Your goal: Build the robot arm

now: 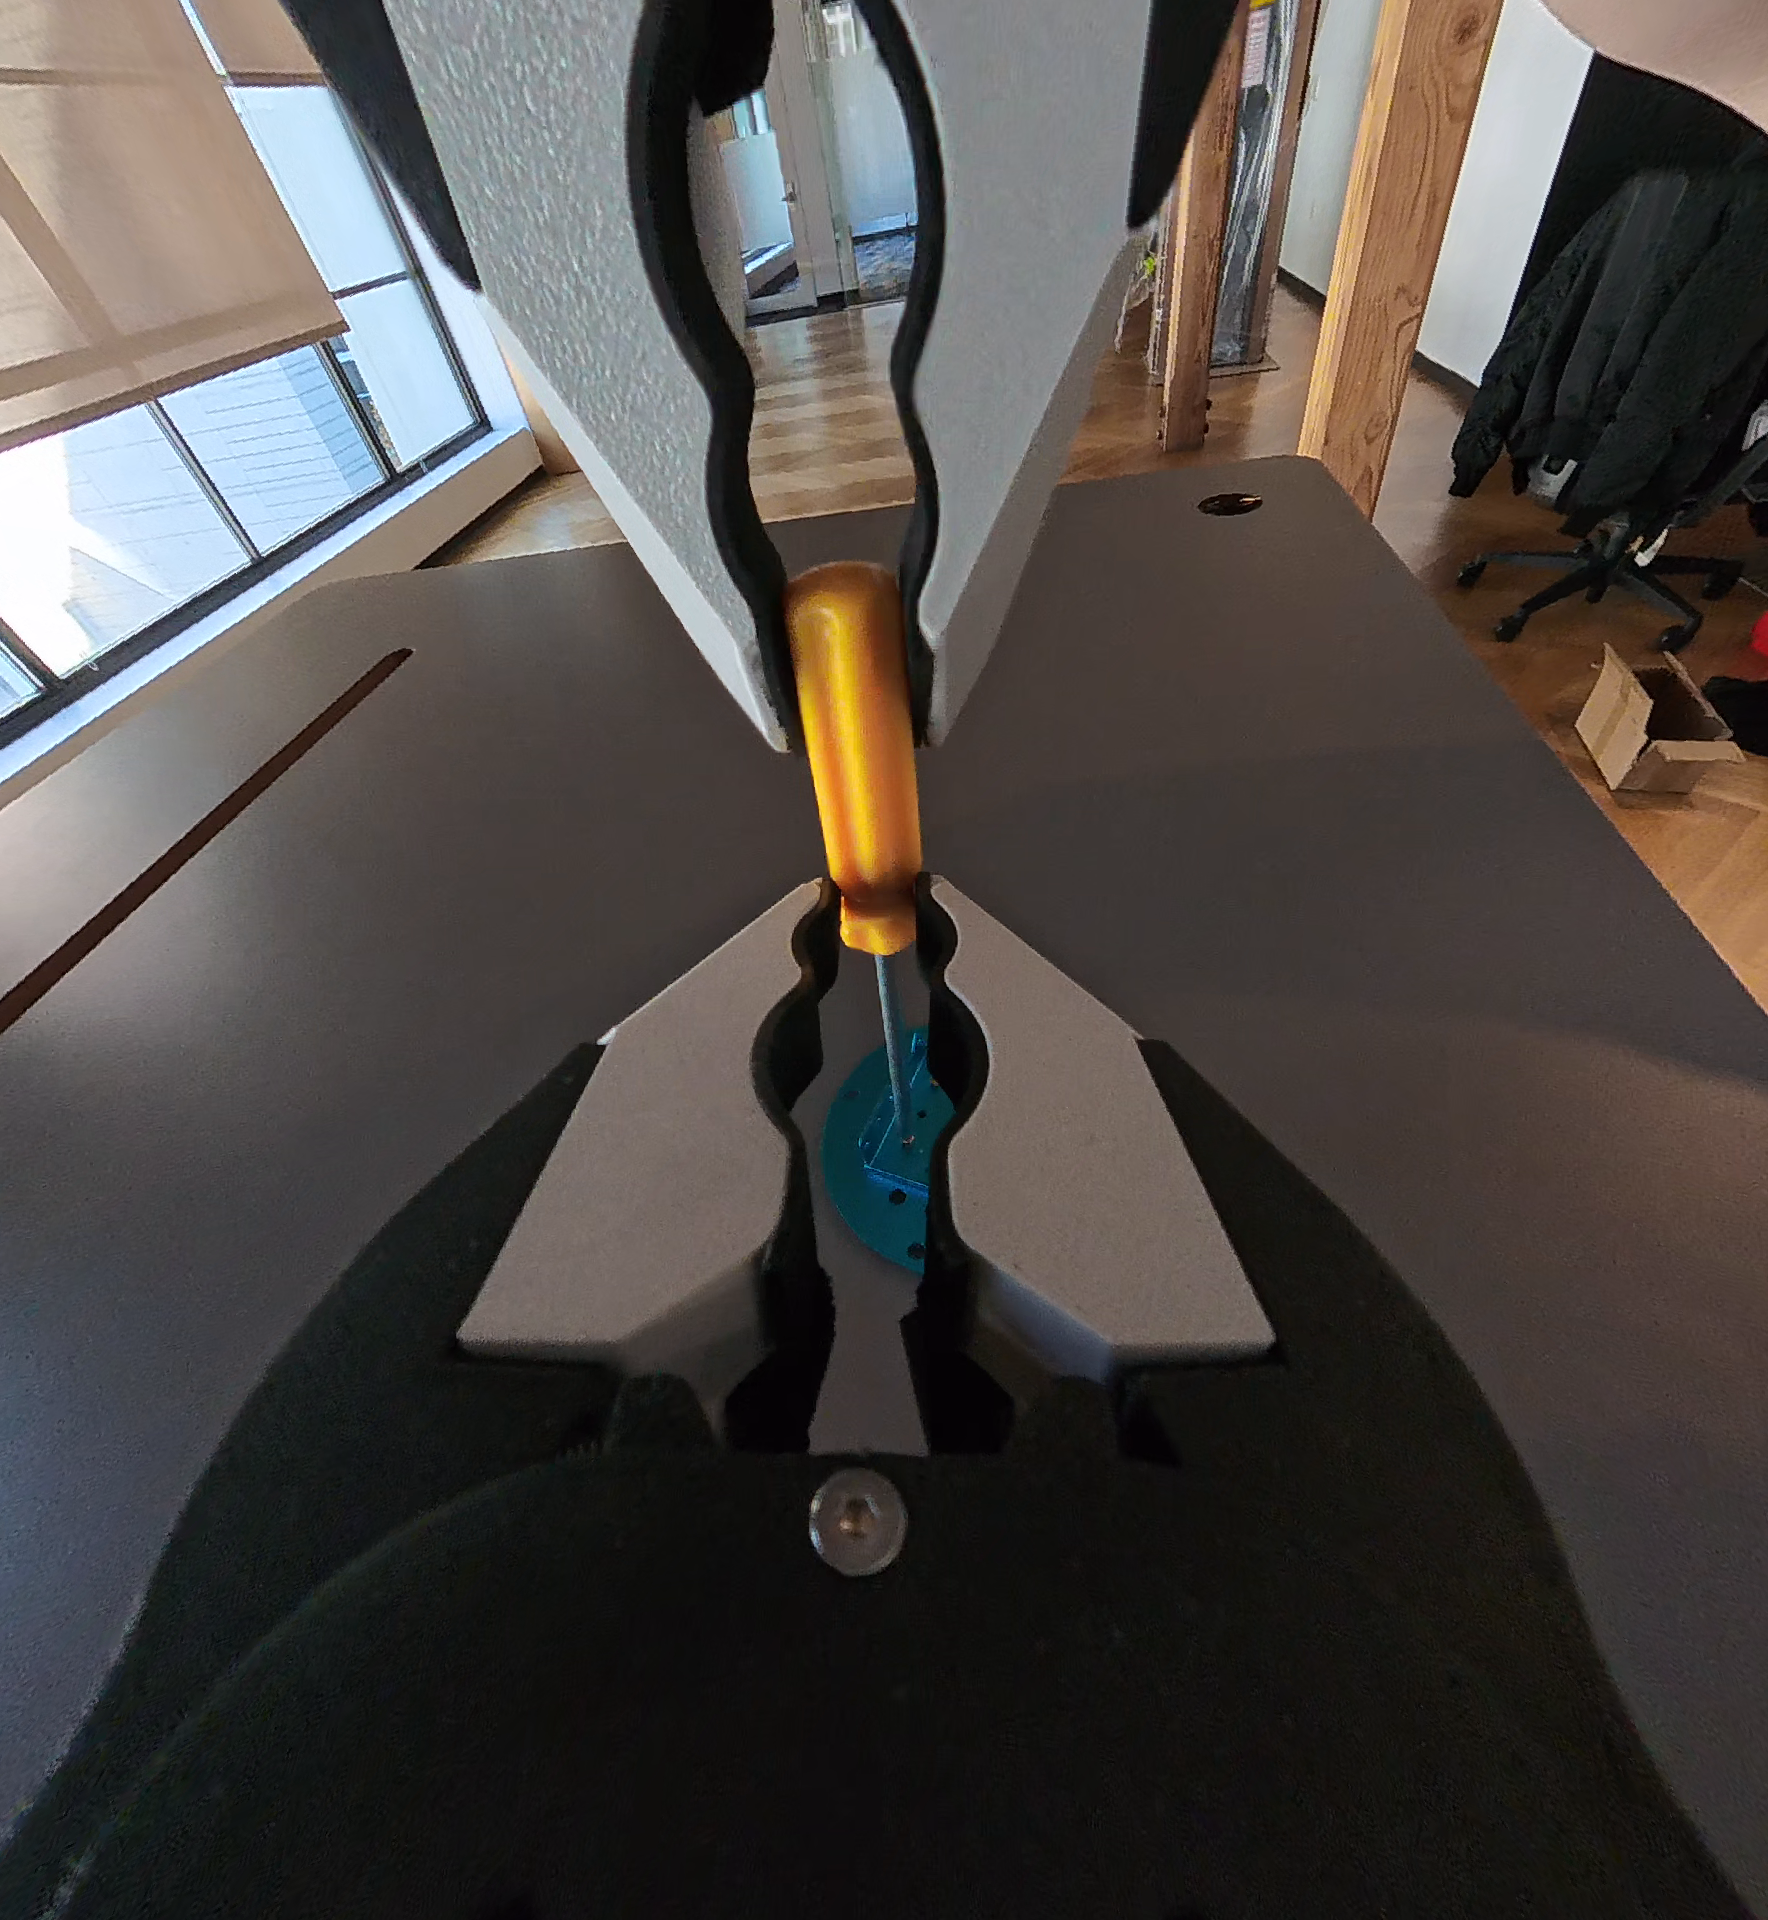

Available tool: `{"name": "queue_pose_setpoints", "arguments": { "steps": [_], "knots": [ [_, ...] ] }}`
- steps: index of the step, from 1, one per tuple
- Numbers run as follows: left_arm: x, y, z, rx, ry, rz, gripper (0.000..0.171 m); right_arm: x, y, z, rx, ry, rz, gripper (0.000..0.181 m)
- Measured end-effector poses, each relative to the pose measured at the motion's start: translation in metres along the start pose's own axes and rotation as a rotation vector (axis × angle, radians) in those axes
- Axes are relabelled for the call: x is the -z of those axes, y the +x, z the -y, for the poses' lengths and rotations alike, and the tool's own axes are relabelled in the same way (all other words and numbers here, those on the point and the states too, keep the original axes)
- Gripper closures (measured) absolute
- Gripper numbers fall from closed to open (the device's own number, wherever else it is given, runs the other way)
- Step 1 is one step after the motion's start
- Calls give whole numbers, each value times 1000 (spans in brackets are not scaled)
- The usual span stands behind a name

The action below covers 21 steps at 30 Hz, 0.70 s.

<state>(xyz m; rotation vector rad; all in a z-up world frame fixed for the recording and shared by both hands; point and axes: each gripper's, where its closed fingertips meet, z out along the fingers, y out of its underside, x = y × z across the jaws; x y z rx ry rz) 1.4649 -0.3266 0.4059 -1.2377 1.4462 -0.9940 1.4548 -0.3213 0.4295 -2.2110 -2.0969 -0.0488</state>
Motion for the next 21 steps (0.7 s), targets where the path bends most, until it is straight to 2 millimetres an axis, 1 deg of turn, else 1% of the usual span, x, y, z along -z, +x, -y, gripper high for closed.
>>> {"name": "queue_pose_setpoints", "arguments": {
  "steps": [8,10,12,17,19,21],
  "knots": [
    [2,-6,-2,5,-1,28,159,-1,8,1,-262,-27,55,164],
    [1,-6,-1,2,-6,33,159,-1,9,-1,-302,-35,61,164],
    [1,-6,-1,1,-6,31,160,-1,9,-1,-239,-30,41,164],
    [2,-6,-1,4,-4,17,160,5,8,6,117,41,-83,158],
    [1,-5,-1,0,-7,16,160,4,8,4,168,22,-105,157],
    [1,-4,-1,-6,-4,13,160,1,7,2,165,-2,-100,160]
  ]
}}
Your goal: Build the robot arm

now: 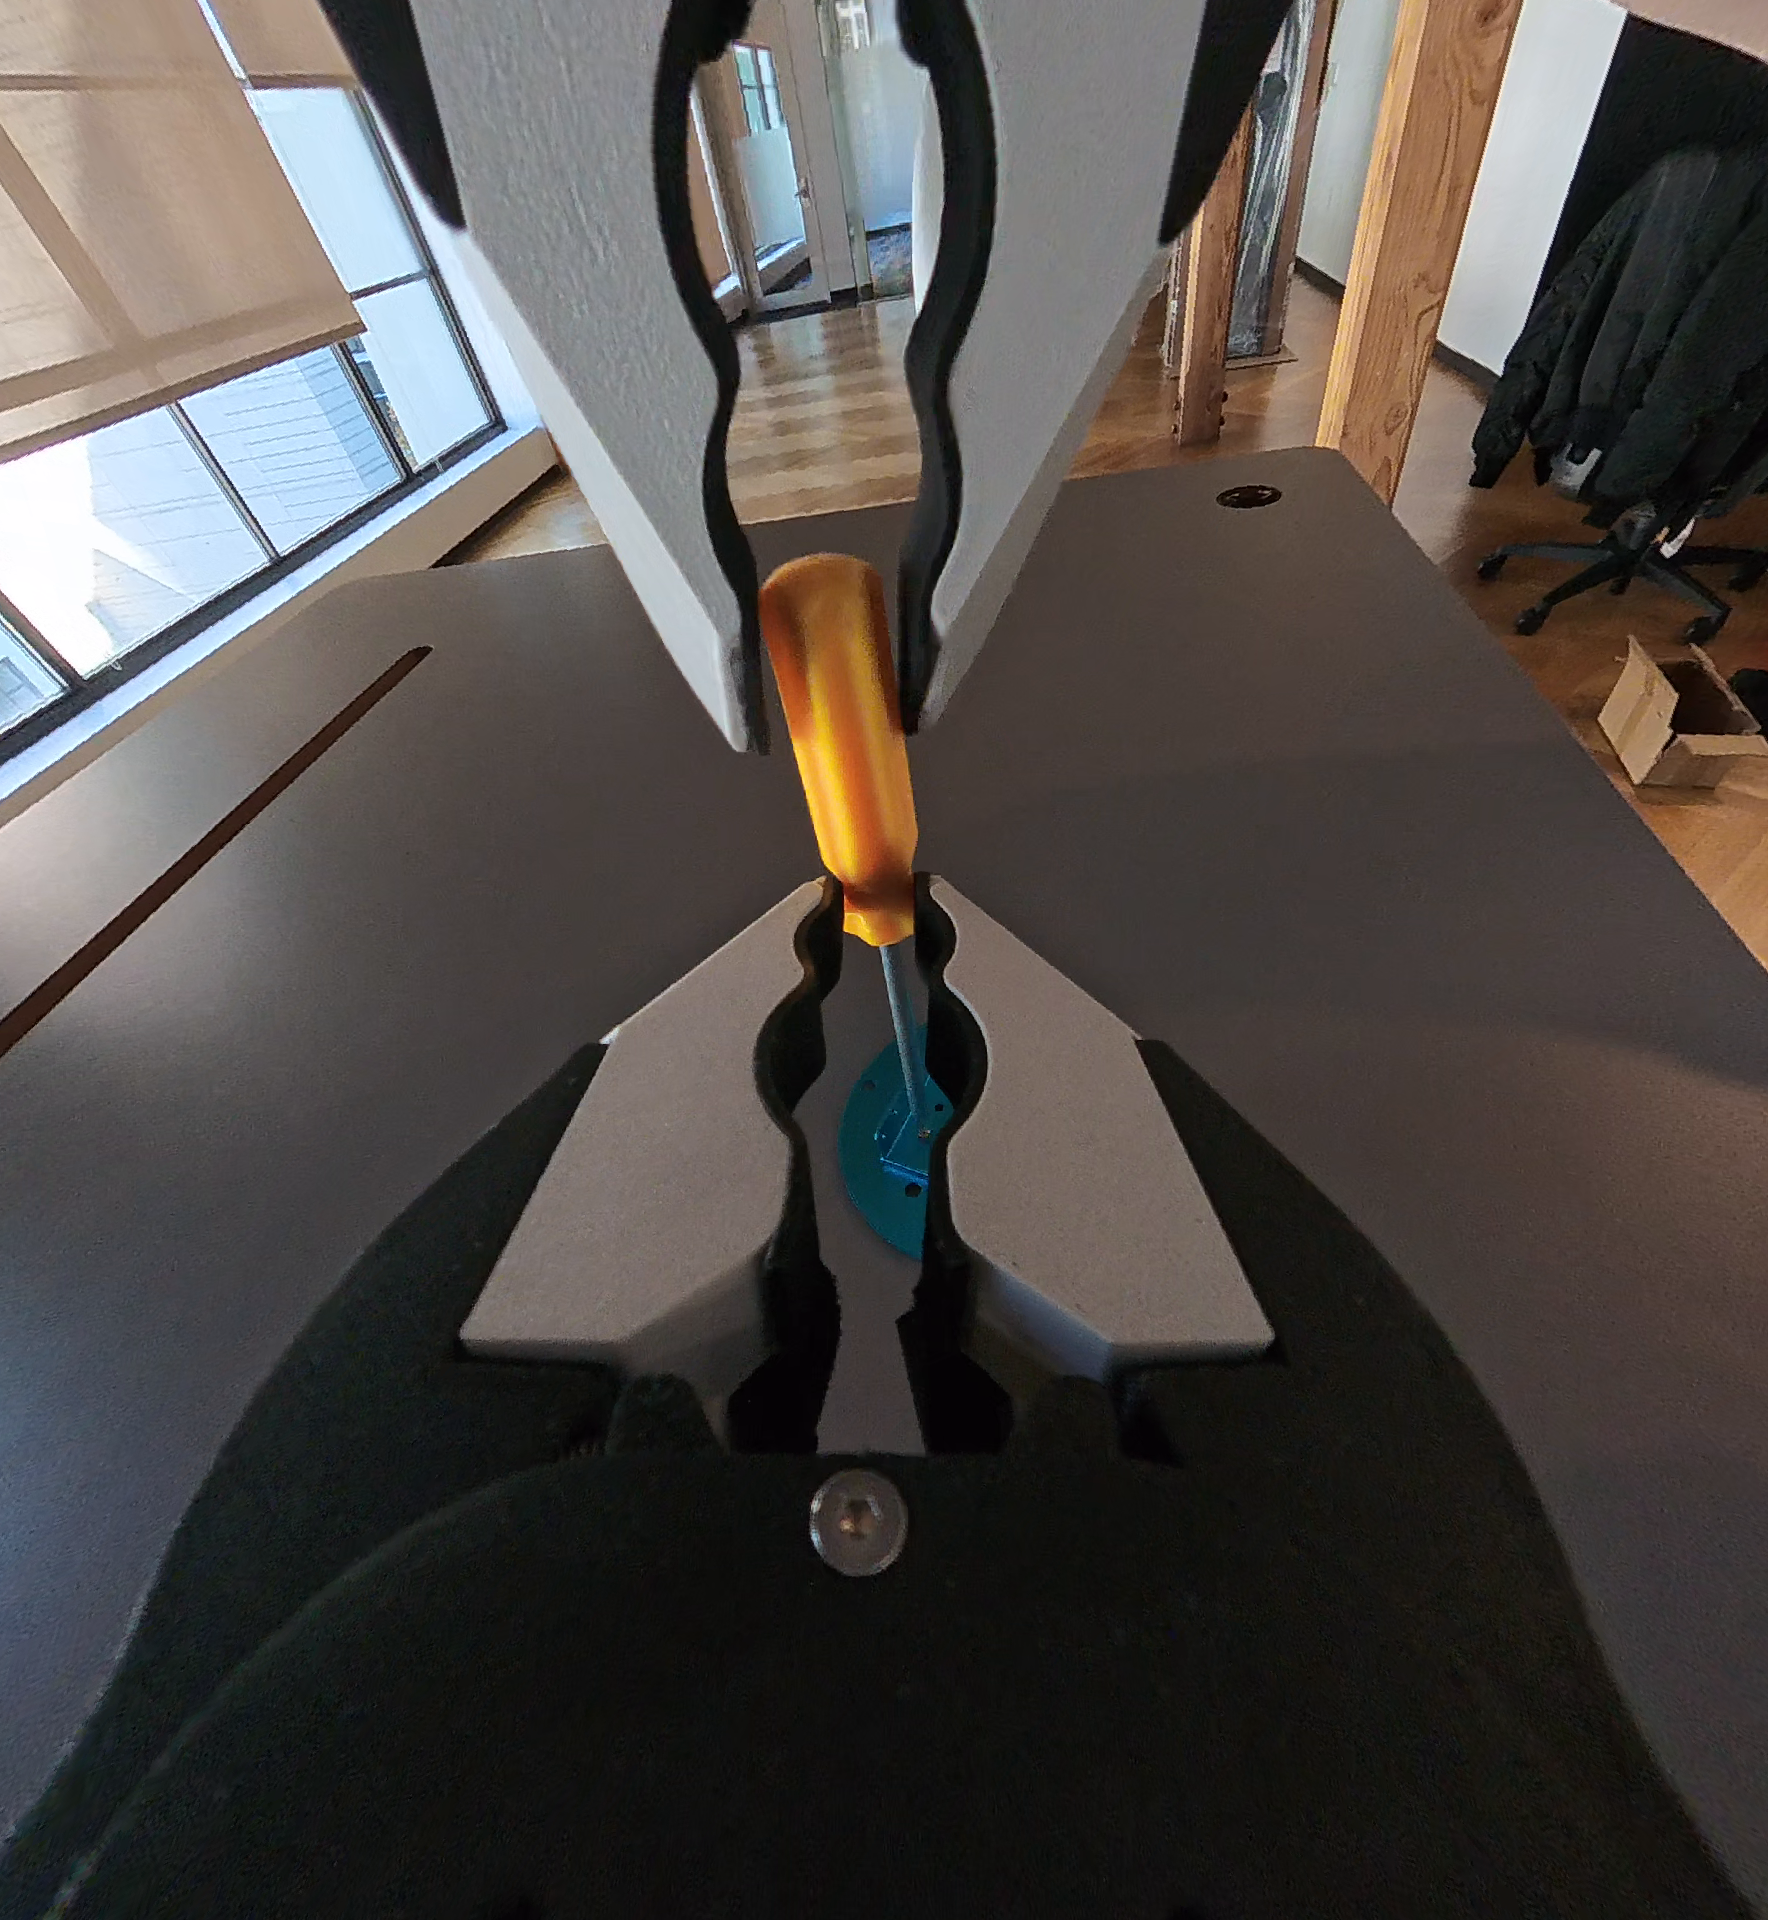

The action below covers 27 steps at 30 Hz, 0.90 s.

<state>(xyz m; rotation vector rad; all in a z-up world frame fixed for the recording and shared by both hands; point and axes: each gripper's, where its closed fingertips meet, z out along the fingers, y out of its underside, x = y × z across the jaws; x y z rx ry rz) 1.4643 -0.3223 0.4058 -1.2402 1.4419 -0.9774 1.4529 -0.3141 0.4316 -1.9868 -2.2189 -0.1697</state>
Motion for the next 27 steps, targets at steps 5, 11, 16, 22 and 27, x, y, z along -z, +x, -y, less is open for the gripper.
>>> {"name": "queue_pose_setpoints", "arguments": {
  "steps": [5,11,16,22,27],
  "knots": [
    [0,1,0,3,4,-4,160,0,-2,-1,-195,-33,79,162],
    [3,-4,-1,-5,-2,27,165,-2,5,-4,-488,-26,138,162],
    [3,-2,-5,-18,-24,10,171,-3,3,-3,-336,4,98,181],
    [0,-1,-3,14,8,18,157,-16,5,-5,-252,13,47,181],
    [-10,-4,-8,27,-35,64,125,36,26,5,-196,534,-294,158]
  ]
}}
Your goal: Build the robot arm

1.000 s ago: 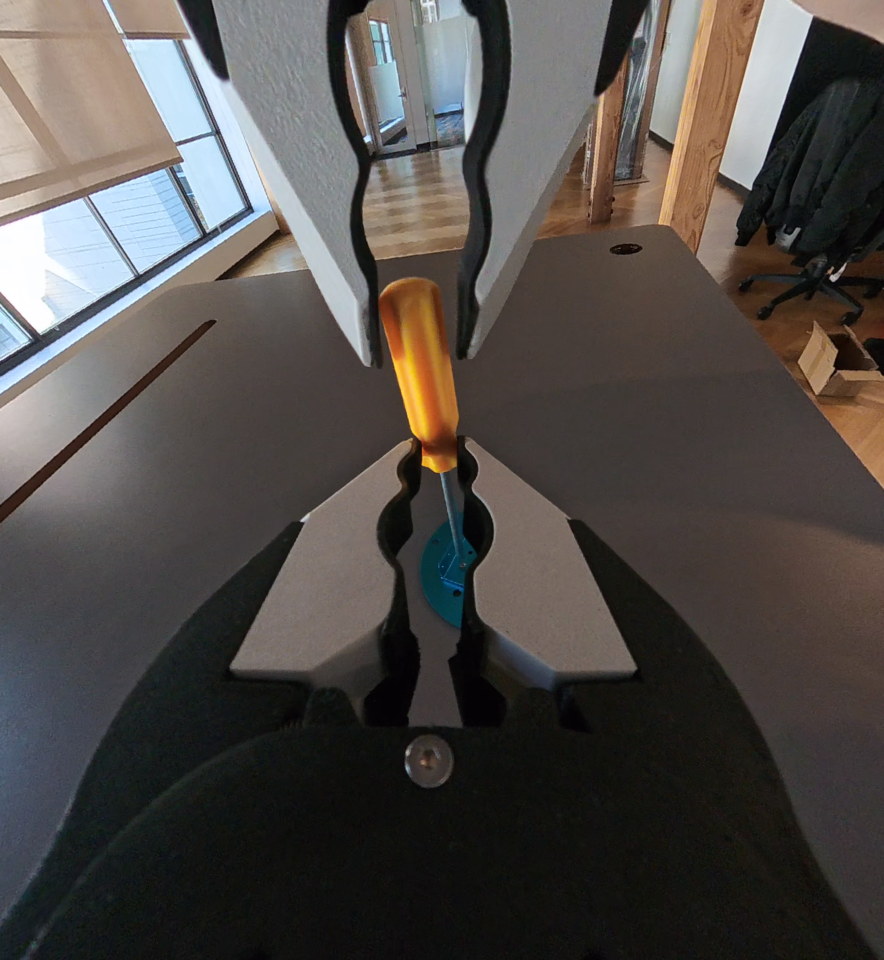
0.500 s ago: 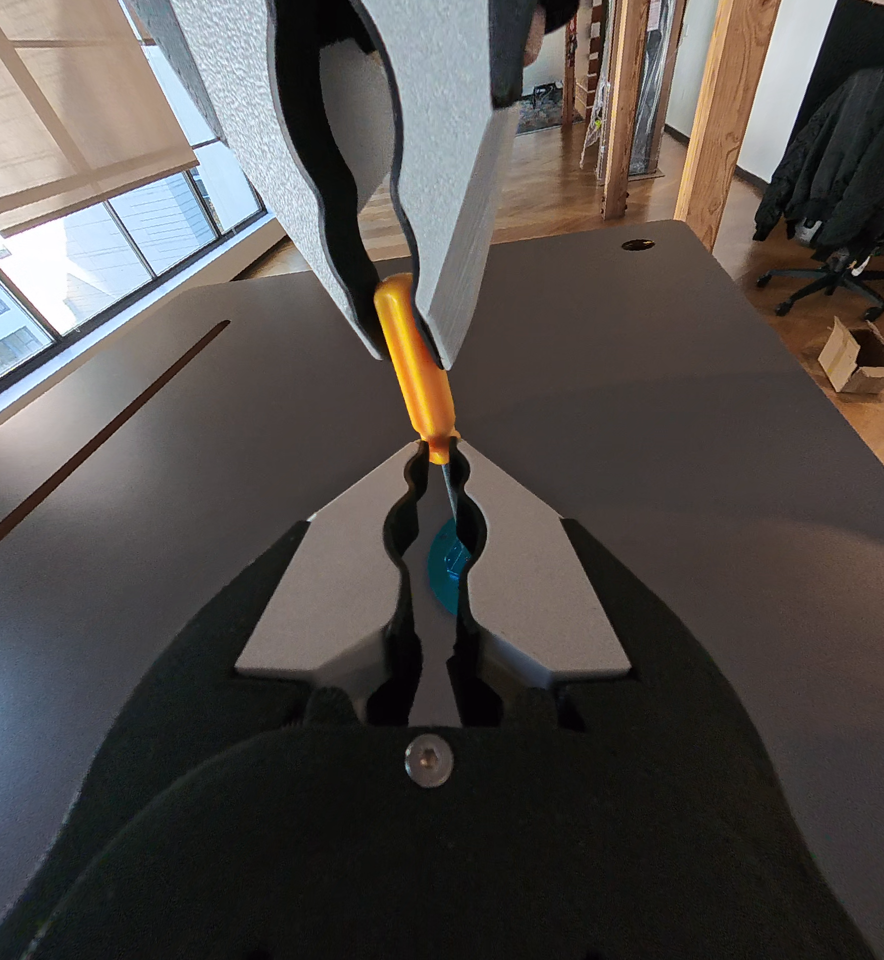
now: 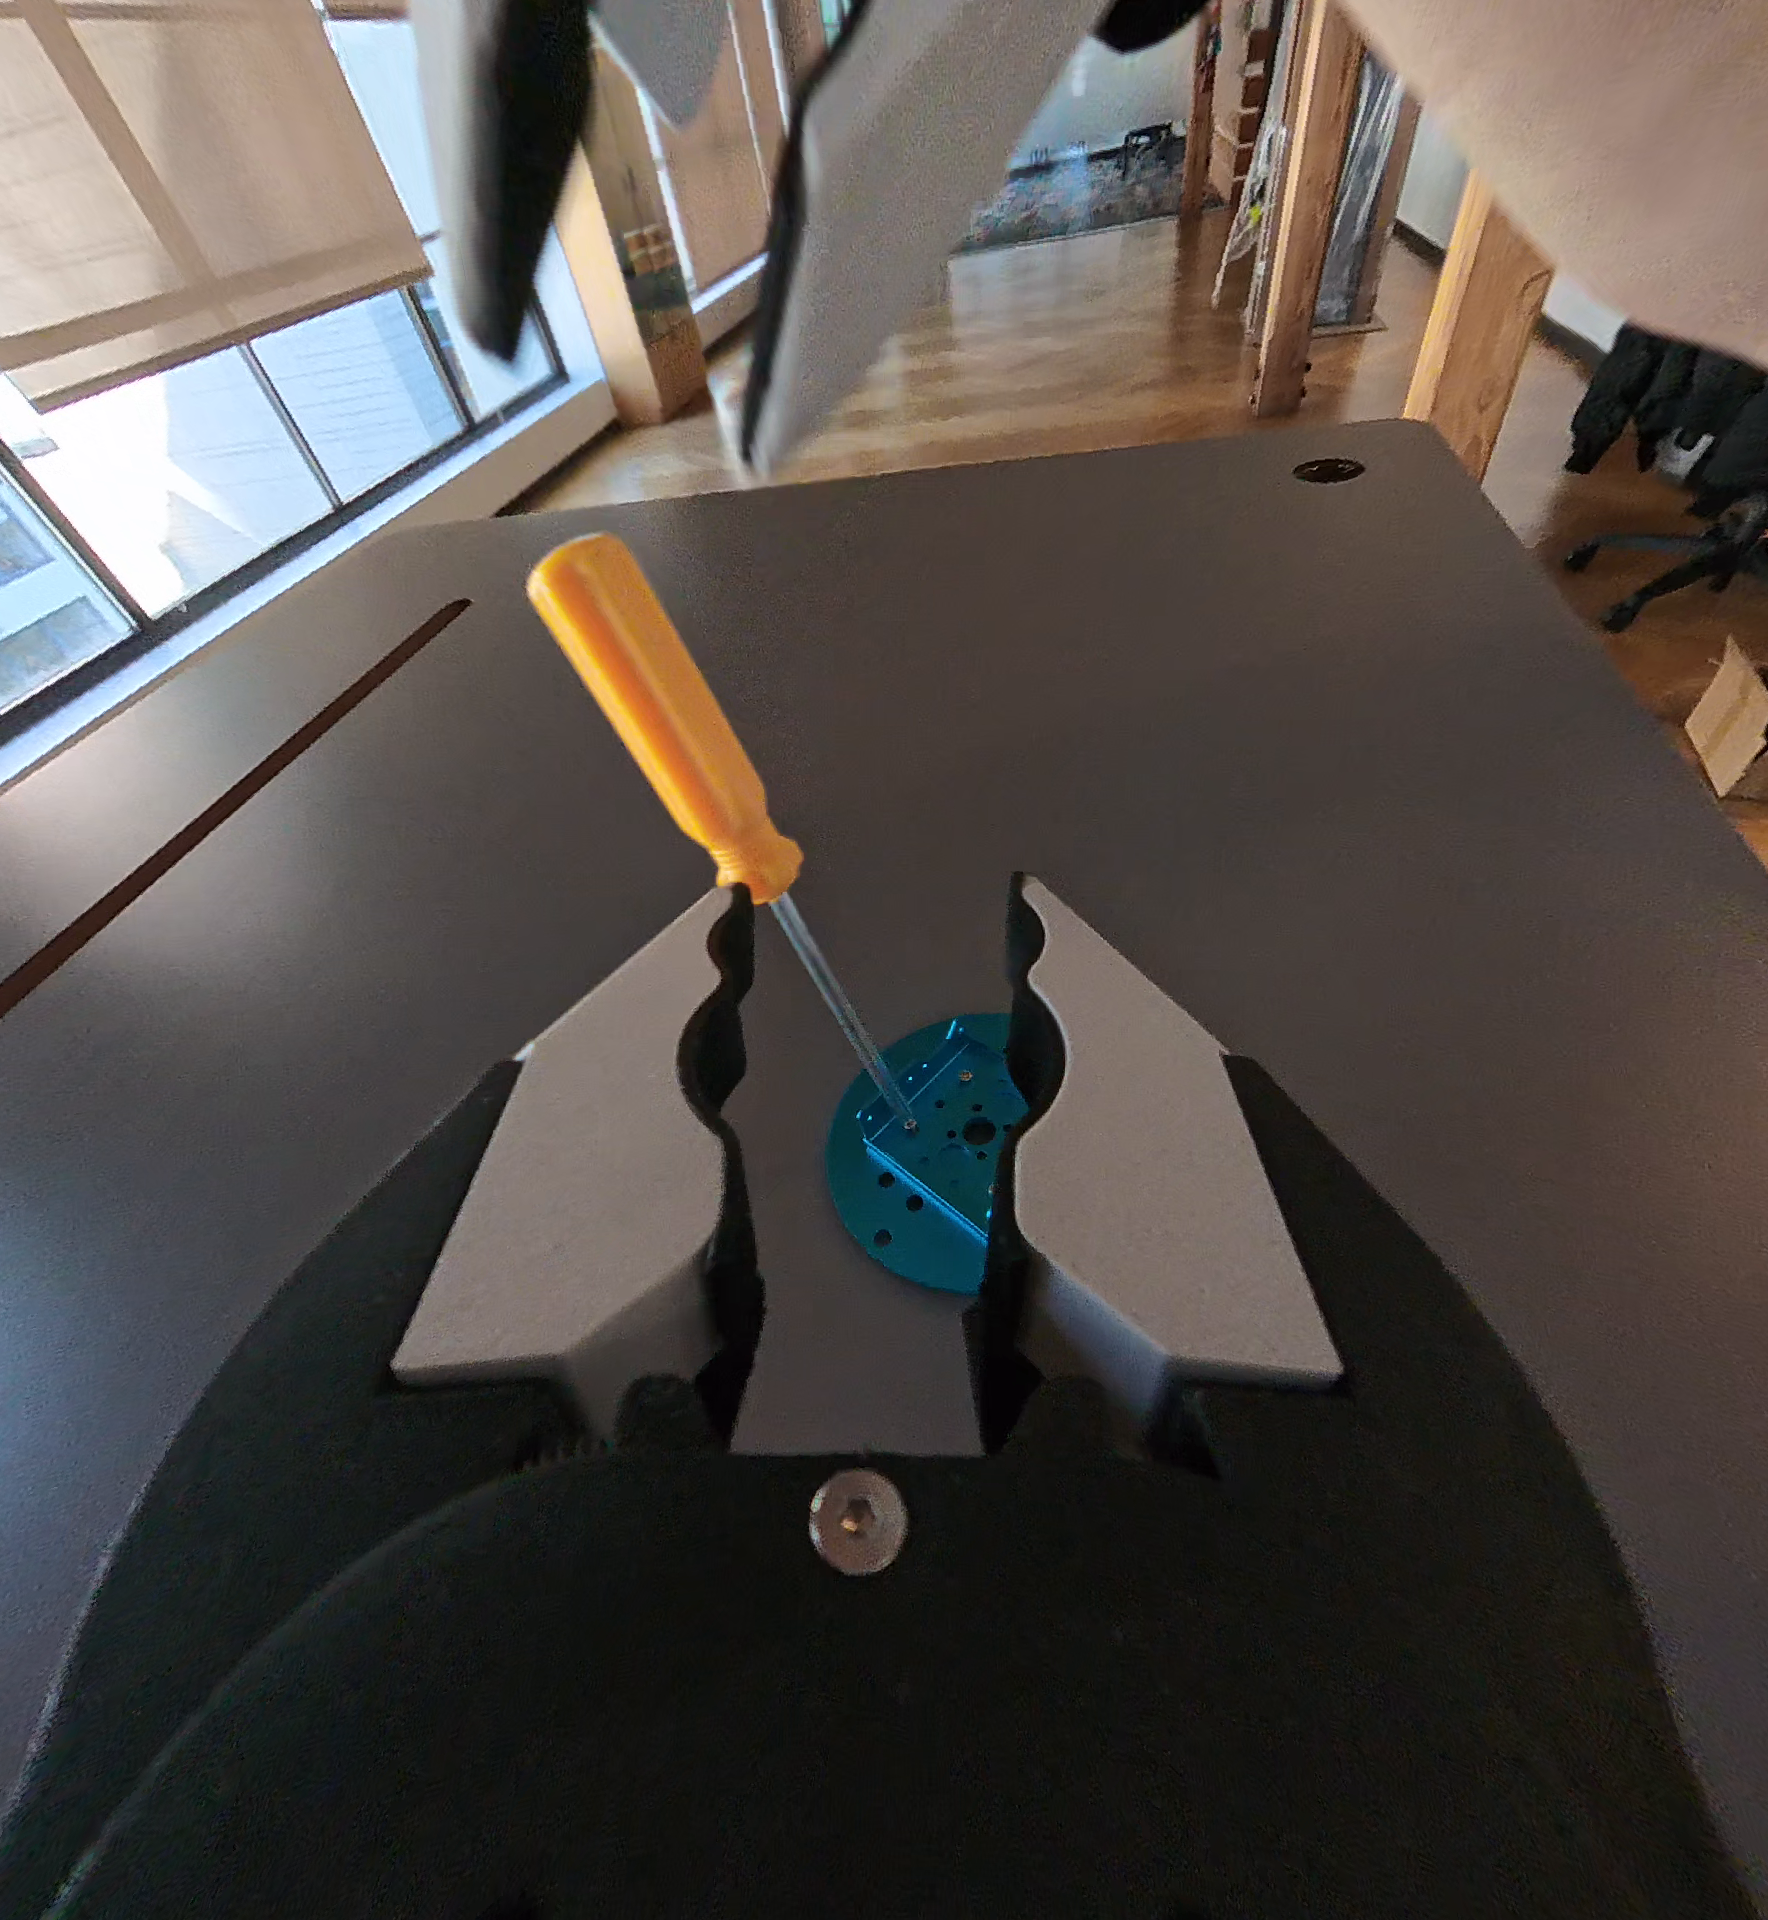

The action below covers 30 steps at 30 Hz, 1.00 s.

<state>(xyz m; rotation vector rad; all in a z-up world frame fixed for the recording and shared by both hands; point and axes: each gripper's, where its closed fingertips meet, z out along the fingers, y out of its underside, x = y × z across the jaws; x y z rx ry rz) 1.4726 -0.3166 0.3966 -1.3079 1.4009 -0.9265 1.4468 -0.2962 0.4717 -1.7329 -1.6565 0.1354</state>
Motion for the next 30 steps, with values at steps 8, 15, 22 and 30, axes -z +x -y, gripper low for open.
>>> {"name": "queue_pose_setpoints", "arguments": {
  "steps": [8,15,22,30],
  "knots": [
    [-4,-21,-5,127,4,62,129,-9,49,-47,-426,353,-82,99],
    [0,-31,-12,144,-34,104,132,-82,45,-114,-773,289,21,105],
    [26,-53,-27,344,-71,131,138,-101,50,-166,-1043,32,27,136],
    [35,-64,-44,375,-137,178,140,-120,38,-145,-1305,-231,115,136]
  ]
}}
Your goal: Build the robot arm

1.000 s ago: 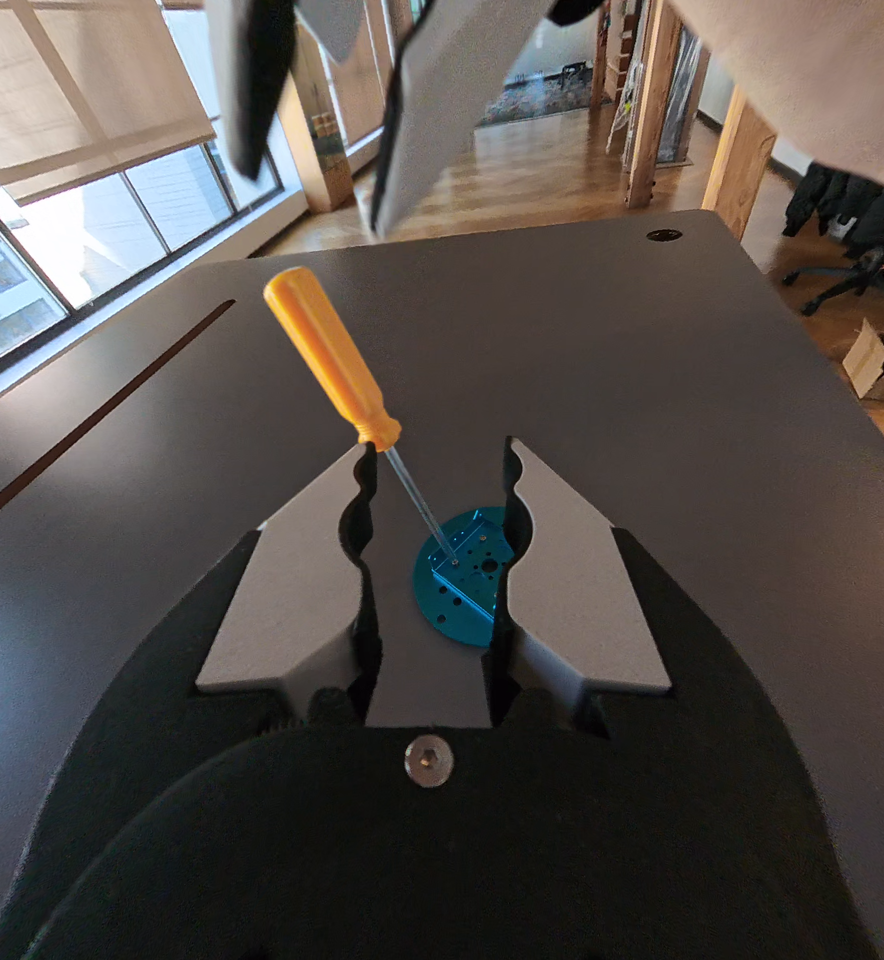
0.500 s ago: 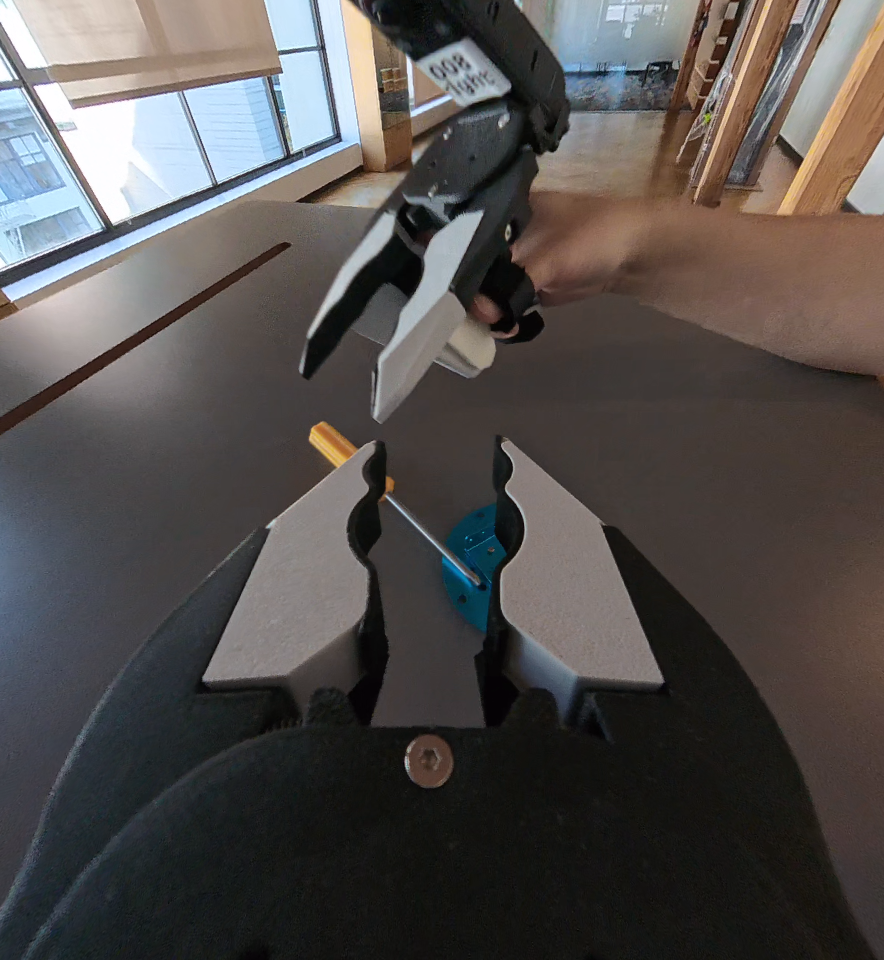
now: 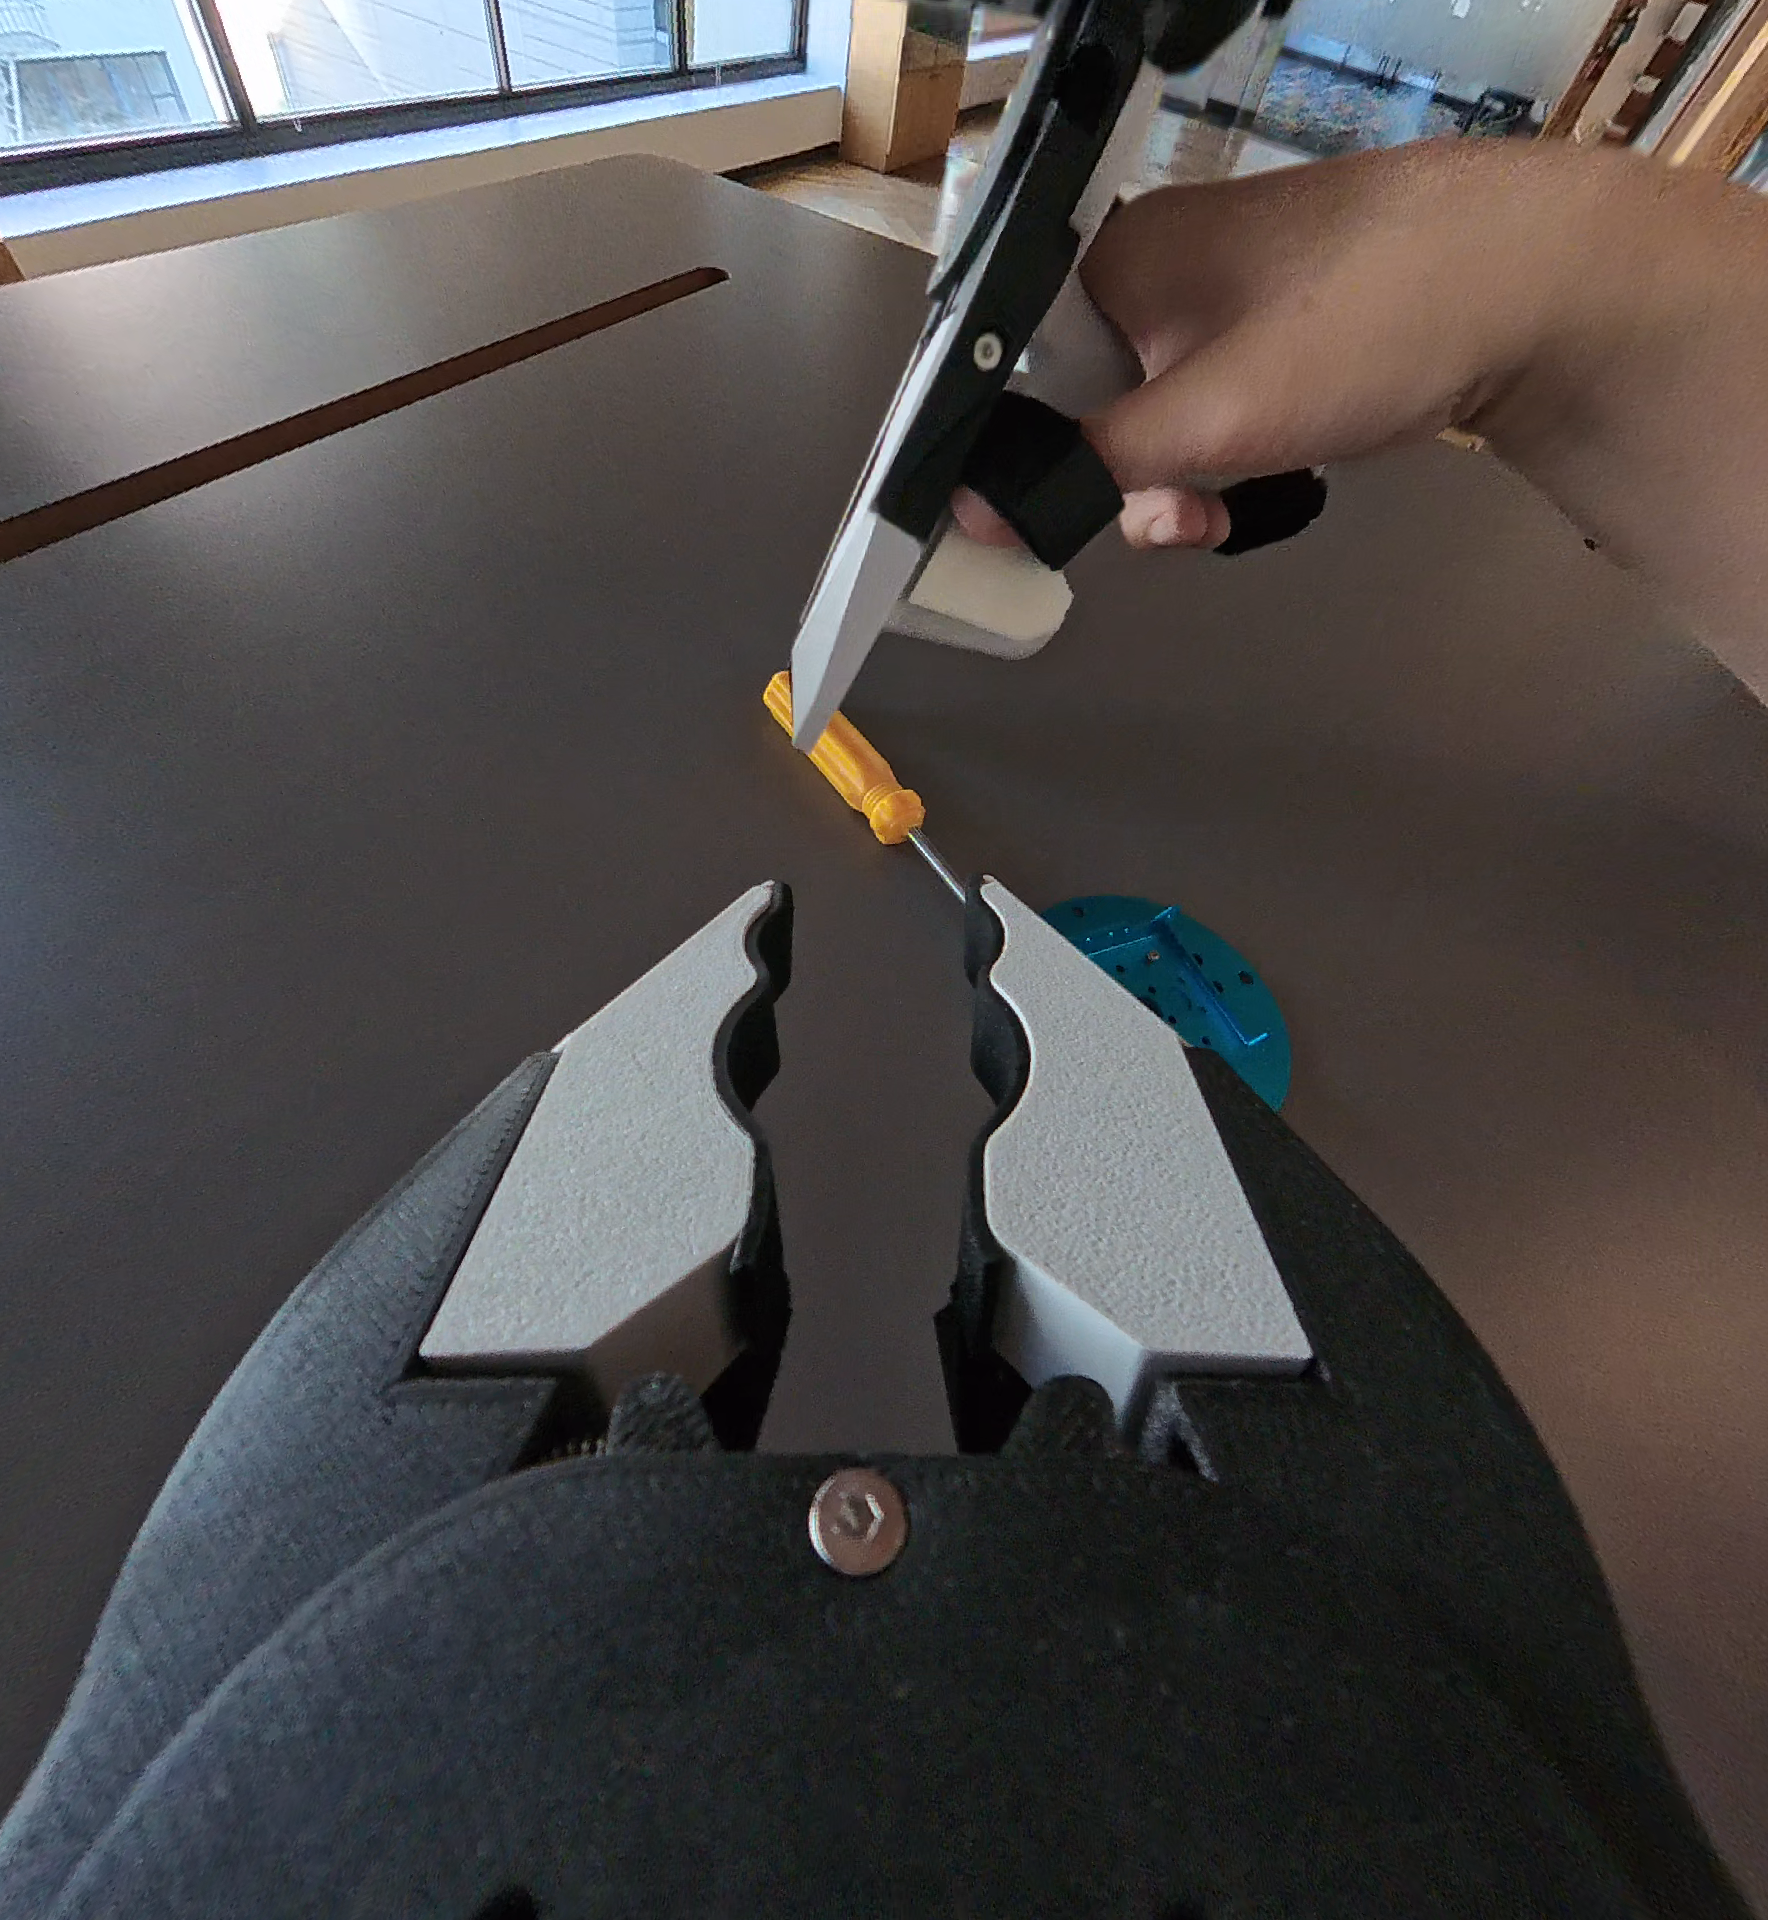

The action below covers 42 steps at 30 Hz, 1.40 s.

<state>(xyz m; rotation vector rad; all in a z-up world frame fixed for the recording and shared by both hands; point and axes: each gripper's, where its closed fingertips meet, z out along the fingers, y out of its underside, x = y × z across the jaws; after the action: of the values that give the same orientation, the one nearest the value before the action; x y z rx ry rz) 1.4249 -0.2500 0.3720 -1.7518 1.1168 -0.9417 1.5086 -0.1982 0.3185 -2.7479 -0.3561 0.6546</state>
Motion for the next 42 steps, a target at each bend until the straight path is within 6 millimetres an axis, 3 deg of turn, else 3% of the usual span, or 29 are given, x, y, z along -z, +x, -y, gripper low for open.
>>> {"name": "queue_pose_setpoints", "arguments": {
  "steps": [4,8,18,20,23,28,31,34,36,39,42],
  "knots": [
    [2,-3,-4,-38,-30,28,141,-4,-6,-10,115,-124,-276,133],
    [3,-5,-7,-61,-48,50,141,-8,-5,-18,40,-199,-388,136],
    [7,-26,-13,-68,-76,124,145,-12,-10,-21,-191,-272,-444,158],
    [10,-31,-14,-44,-67,127,145,-14,-15,-15,-227,-217,-350,161],
    [16,-35,-8,2,-13,125,145,-6,-24,10,-229,-48,-156,163],
    [40,-33,28,130,231,1,139,42,-64,78,-85,328,375,164],
    [63,-31,53,154,398,-73,139,65,-90,87,157,442,583,165],
    [66,-24,57,153,442,-145,137,88,-112,73,349,531,731,165],
    [63,-13,59,162,452,-208,136,106,-128,47,484,573,822,164],
    [55,10,59,145,409,-279,133,119,-137,4,652,710,753,164],
    [52,33,63,89,405,-311,134,125,-140,-25,797,884,628,164]
  ]
}}
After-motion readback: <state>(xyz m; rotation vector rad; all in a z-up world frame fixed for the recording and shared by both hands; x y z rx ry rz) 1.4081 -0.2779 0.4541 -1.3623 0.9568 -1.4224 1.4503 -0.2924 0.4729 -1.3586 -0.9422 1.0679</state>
